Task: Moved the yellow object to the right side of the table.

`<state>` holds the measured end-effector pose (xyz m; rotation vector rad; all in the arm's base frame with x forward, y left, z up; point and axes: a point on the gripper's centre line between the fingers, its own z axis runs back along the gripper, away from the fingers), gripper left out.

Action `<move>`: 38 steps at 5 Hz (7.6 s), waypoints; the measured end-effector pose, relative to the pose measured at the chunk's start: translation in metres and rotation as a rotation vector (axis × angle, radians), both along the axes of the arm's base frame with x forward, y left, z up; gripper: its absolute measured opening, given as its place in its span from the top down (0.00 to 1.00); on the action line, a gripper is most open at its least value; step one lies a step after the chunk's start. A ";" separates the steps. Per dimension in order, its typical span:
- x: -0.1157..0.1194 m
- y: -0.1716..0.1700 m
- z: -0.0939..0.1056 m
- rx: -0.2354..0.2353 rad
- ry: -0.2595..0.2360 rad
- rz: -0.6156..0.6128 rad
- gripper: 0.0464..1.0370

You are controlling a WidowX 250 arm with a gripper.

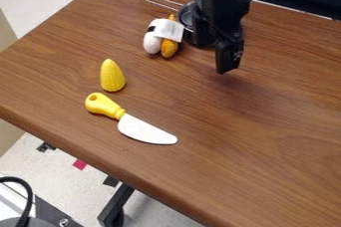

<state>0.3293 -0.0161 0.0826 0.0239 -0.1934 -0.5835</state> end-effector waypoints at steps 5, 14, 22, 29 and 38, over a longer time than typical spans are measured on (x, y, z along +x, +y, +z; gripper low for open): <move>-0.028 0.071 0.025 0.079 0.083 0.234 0.04; -0.058 0.125 -0.043 0.145 0.028 0.281 0.09; -0.009 -0.015 0.007 -0.029 0.039 0.299 0.49; 0.023 -0.076 -0.033 -0.065 0.025 0.323 0.04; 0.016 0.049 0.027 -0.138 -0.020 0.397 0.04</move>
